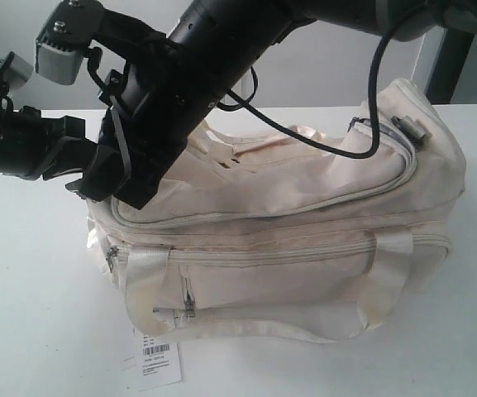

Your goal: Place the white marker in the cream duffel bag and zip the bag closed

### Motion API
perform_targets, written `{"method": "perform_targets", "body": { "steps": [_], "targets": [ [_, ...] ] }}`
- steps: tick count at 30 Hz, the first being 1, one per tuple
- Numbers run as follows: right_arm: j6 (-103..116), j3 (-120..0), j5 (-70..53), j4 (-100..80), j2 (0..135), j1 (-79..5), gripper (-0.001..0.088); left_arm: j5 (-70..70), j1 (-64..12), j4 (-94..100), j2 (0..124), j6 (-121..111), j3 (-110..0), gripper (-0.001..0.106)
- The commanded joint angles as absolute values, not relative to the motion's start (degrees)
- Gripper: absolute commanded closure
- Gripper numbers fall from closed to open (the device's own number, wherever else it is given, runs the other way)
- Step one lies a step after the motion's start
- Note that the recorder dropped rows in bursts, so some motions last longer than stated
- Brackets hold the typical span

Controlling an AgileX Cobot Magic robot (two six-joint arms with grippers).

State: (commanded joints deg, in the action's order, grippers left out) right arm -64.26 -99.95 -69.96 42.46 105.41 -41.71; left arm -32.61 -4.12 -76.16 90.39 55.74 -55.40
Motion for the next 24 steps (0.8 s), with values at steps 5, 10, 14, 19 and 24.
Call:
{"method": "perform_targets", "body": {
  "steps": [5, 10, 14, 19, 24],
  "targets": [
    [-64.02, -99.95, -69.96, 42.19, 105.41, -41.71, 0.0868, -32.49, -4.12, -76.14, 90.39, 55.74, -55.4, 0.105],
    [-62.47, -99.85, -69.96, 42.19, 105.3, -41.8, 0.0868, -32.49, -4.12, -76.14, 90.39, 55.74, -55.4, 0.105],
    [-61.34, -99.85, -69.96, 42.02, 104.56, -43.64, 0.0868, -32.51, -4.12, -76.58, 90.39, 55.74, -55.4, 0.105],
    [-61.2, -99.85, -69.96, 41.39, 102.77, -43.95, 0.0868, -32.61, -4.12, -76.56, 90.39, 55.74, -55.4, 0.105],
    [-61.06, -99.85, -69.96, 41.39, 101.1, -43.95, 0.0868, -32.49, -4.12, -76.56, 90.39, 55.74, -55.4, 0.105]
  ]
}}
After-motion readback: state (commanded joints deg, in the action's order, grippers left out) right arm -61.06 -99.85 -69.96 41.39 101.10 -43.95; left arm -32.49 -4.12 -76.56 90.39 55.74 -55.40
